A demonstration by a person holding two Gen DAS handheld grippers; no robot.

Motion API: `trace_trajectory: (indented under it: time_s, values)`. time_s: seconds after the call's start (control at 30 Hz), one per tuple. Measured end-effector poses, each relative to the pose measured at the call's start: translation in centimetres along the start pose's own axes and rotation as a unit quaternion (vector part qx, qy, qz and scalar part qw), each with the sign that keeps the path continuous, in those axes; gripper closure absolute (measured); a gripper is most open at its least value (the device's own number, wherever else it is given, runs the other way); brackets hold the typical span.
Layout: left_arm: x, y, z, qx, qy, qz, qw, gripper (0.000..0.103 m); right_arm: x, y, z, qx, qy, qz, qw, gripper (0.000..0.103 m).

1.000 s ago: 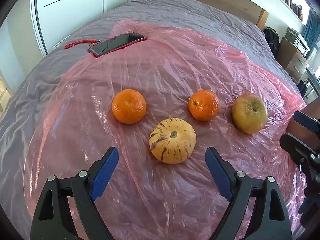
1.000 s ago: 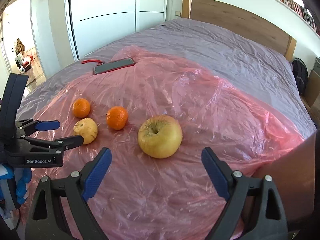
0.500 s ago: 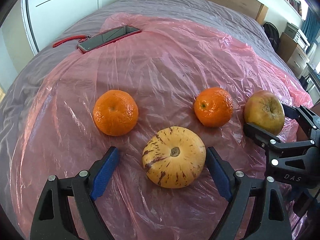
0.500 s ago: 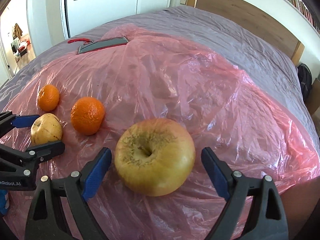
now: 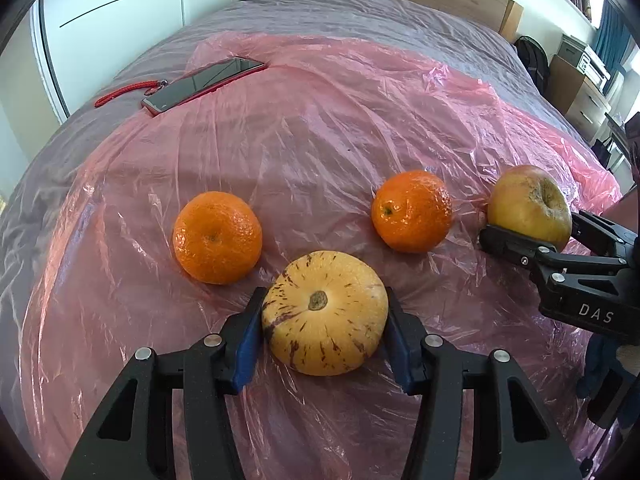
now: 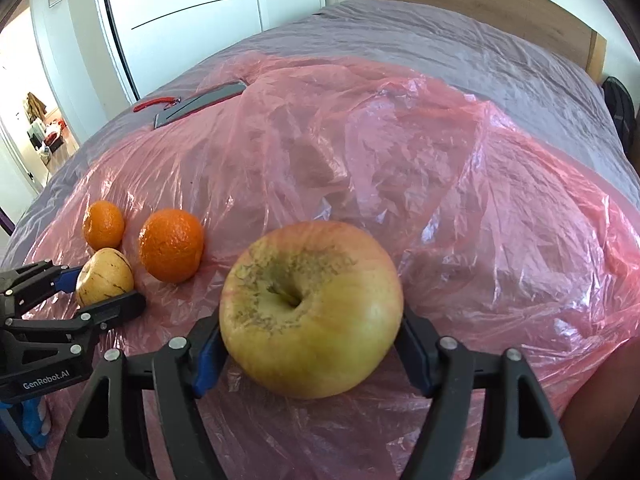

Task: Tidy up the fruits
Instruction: 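Grasp the striped pepino melon with the left tool while the right tool grasps the large apple, then carry the pepino melon and large apple over the green tray with both tools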

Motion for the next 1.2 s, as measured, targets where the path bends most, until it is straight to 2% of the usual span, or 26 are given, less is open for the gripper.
trace_trajectory:
  time_s: [0.33,0.5,0.83,1.03,1.2]
  values:
    - [-4.3,-0.5,0.2,0.004,-0.022,-0.008,0.9997,0.055,-4.7,0.7,-0.9,0.028,-0.016,0.023,0.999,0.03]
    - [-7.2,-0.9,-0.7,0.008,-0.032,-0.017,0.9993,0.055,-8.5,2.5,-2.7,0.04,-0.024,0.047,0.998,0.03]
    - [-13.0,-2.6,-5.3,0.018,-0.041,-0.049,0.9978,0.055,-15.8,5.6,-10.5,0.064,-0.021,0.077,0.995,0.03]
    - [-16.1,-6.0,-8.6,0.039,-0.04,-0.079,0.9953,0.055,-19.6,5.4,-15.7,0.083,-0.021,0.079,0.993,0.03]
    - [-18.2,-10.1,-10.8,0.065,-0.036,-0.105,0.9917,0.055,-22.5,3.4,-19.2,0.105,-0.036,0.067,0.992,0.03]
Point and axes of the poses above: each gripper's, at about its wrist camera, not at the fingertips, and x roughly the way its jaws point, y to its left, z to its top, the point moved 10 cm from there along x, roughly the way its jaws point, and after that the axes turned 7 degrees about y, right-handed, at the moved point
